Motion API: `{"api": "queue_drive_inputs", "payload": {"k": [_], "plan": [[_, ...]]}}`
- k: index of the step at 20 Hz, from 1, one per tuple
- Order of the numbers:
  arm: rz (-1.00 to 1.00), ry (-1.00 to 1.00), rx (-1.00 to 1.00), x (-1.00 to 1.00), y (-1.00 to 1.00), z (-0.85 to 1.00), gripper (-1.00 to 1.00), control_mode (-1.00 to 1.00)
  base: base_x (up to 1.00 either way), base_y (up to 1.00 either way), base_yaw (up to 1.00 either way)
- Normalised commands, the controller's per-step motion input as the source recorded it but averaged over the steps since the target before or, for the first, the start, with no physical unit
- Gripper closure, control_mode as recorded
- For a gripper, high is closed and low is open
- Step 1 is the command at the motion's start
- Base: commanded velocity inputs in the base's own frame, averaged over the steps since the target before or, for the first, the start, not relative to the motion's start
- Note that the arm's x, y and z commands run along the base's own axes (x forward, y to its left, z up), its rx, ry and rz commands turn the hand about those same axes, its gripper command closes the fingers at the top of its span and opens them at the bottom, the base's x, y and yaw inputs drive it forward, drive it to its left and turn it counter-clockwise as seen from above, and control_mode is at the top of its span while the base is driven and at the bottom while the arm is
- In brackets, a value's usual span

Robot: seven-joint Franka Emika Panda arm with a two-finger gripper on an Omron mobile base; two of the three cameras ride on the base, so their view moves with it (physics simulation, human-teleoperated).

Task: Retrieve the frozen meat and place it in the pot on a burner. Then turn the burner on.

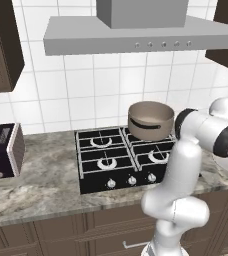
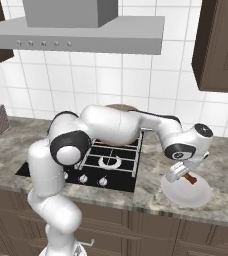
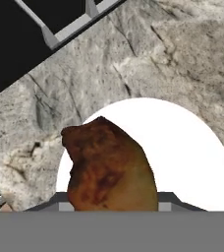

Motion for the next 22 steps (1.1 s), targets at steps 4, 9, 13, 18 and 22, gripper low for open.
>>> {"api": "queue_drive_inputs", "payload": {"k": [4, 9, 13, 18, 22], "plan": [[-0.03, -0.12, 0.00, -0.12, 0.54, 0.49, 1.00, -1.00, 0.00, 0.00, 0.00], [-0.06, -0.02, 0.00, 0.00, 0.52, 0.41, 1.00, -1.00, 0.00, 0.00, 0.00], [-0.16, 0.00, 0.00, 0.04, 0.28, 0.29, 1.00, -1.00, 0.00, 0.00, 0.00], [-0.18, 0.00, 0.00, 0.25, 0.16, 0.16, 1.00, -1.00, 0.00, 0.00, 0.00], [-0.19, 0.00, 0.07, 0.33, 0.11, 0.14, 1.00, -1.00, 0.00, 0.00, 0.00]]}}
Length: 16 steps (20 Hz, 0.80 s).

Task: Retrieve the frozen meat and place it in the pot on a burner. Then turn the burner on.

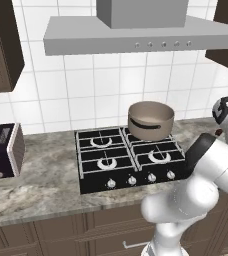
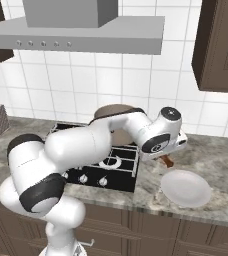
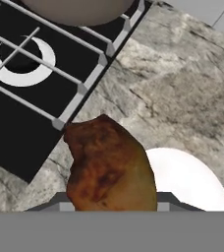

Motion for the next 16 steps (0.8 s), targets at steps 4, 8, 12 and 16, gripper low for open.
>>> {"api": "queue_drive_inputs", "payload": {"k": [4, 8, 12, 16], "plan": [[-0.18, 0.00, 0.17, 0.28, 0.08, 0.18, 1.00, -1.00, 0.00, 0.00, 0.00], [-0.16, -0.02, 0.22, 0.17, 0.12, 0.26, 1.00, -1.00, 0.00, 0.00, 0.00], [-0.15, -0.06, 0.23, 0.14, 0.14, 0.14, 1.00, -1.00, 0.00, 0.00, 0.00], [-0.18, -0.07, 0.08, 0.19, 0.35, 0.00, 1.00, -1.00, 0.00, 0.00, 0.00]]}}
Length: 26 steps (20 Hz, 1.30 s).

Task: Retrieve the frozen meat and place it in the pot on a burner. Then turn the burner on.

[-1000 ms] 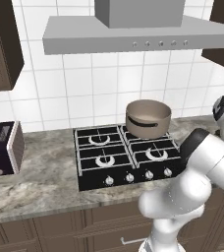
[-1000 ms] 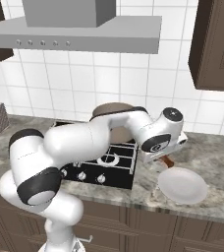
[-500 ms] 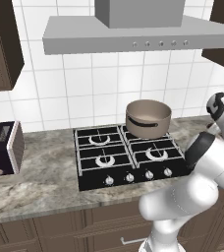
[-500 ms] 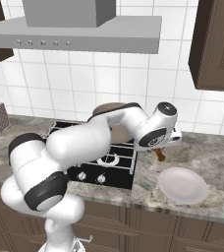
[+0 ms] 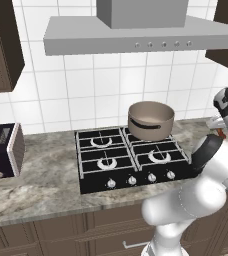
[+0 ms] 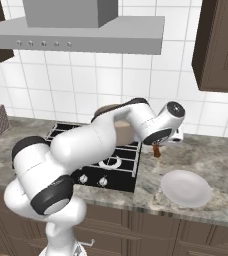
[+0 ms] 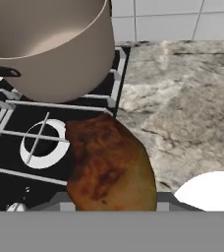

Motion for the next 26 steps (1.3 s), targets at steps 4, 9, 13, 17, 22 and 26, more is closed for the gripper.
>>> {"api": "queue_drive_inputs", "payload": {"k": [4, 9, 13, 17, 22, 26], "plan": [[-0.14, -0.03, 0.00, 0.24, 0.57, 0.00, 1.00, -1.00, 0.00, 0.00, 0.00], [-0.16, 0.00, -0.01, 0.17, 0.49, 0.00, 1.00, -1.00, 0.00, 0.00, 0.00], [-0.17, -0.01, -0.02, 0.18, 0.38, 0.01, 1.00, -1.00, 0.00, 0.00, 0.00], [-0.13, 0.01, -0.09, 0.15, 0.31, 0.16, 1.00, -1.00, 0.00, 0.00, 0.00], [-0.12, 0.00, -0.08, 0.27, 0.26, 0.15, 1.00, -1.00, 0.00, 0.00, 0.00], [-0.08, 0.01, -0.03, 0.14, 0.19, 0.23, 1.00, -1.00, 0.00, 0.00, 0.00]]}}
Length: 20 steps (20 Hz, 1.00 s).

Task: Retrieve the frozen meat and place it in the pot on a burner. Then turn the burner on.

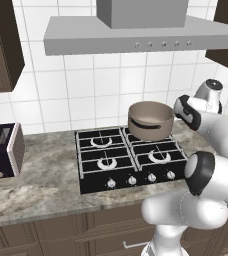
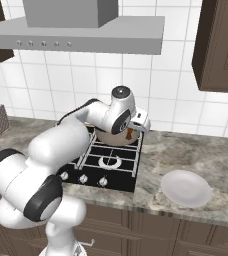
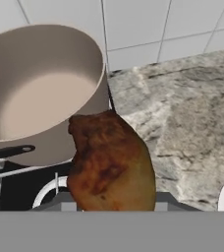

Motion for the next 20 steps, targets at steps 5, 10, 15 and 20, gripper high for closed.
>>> {"api": "queue_drive_inputs", "payload": {"k": [5, 10, 15, 20], "plan": [[-0.02, 0.02, 0.00, 0.19, 0.18, 0.21, 1.00, -1.00, 0.00, 0.00, 0.00], [0.00, 0.04, 0.00, 0.09, 0.28, 0.11, 1.00, -1.00, 0.00, 0.00, 0.00], [-0.04, 0.00, 0.00, 0.19, 0.42, 0.00, 1.00, -1.00, 0.00, 0.00, 0.00], [-0.04, 0.00, 0.00, 0.32, 0.31, 0.00, 1.00, -1.00, 0.00, 0.00, 0.00]]}}
